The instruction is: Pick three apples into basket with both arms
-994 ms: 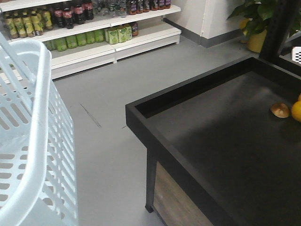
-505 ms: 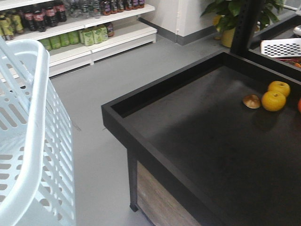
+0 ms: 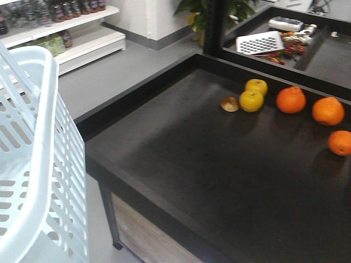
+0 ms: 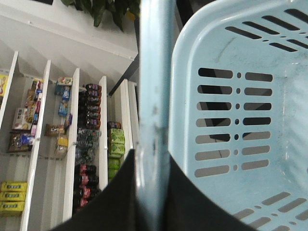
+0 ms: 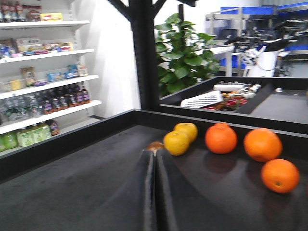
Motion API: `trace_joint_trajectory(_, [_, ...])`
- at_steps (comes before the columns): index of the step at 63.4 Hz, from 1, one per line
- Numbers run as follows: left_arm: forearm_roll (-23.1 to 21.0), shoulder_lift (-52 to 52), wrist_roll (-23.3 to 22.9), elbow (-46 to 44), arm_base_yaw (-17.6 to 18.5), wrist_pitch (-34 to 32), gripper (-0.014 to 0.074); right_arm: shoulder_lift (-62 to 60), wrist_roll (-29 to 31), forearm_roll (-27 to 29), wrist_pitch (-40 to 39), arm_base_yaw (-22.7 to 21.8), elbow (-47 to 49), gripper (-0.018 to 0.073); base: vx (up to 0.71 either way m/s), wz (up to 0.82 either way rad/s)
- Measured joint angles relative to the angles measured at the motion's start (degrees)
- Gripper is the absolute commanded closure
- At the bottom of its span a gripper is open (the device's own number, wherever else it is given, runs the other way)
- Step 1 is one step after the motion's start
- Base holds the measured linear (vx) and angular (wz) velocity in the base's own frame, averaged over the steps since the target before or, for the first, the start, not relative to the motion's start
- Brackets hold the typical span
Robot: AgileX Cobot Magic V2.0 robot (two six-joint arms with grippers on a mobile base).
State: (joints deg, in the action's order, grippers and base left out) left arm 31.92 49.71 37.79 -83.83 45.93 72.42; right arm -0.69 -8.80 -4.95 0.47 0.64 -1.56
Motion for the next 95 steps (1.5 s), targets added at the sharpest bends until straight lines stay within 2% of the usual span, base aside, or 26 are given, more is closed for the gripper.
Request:
trace_joint_trajectory(33, [-0.2,0.2,0.0,0.0,0.0,-0.2,0.0603,0.0,0.0,0.0,0.0,0.0,0.0,0.0568,-0.01,-0.37])
trace_joint_trajectory(95, [-1.3,-0.1,0.1,0.0,0.0,-0.1,0.0603,0.0,0.0,0.0,0.0,0.0,0.0,0.0568,0.00,0.00])
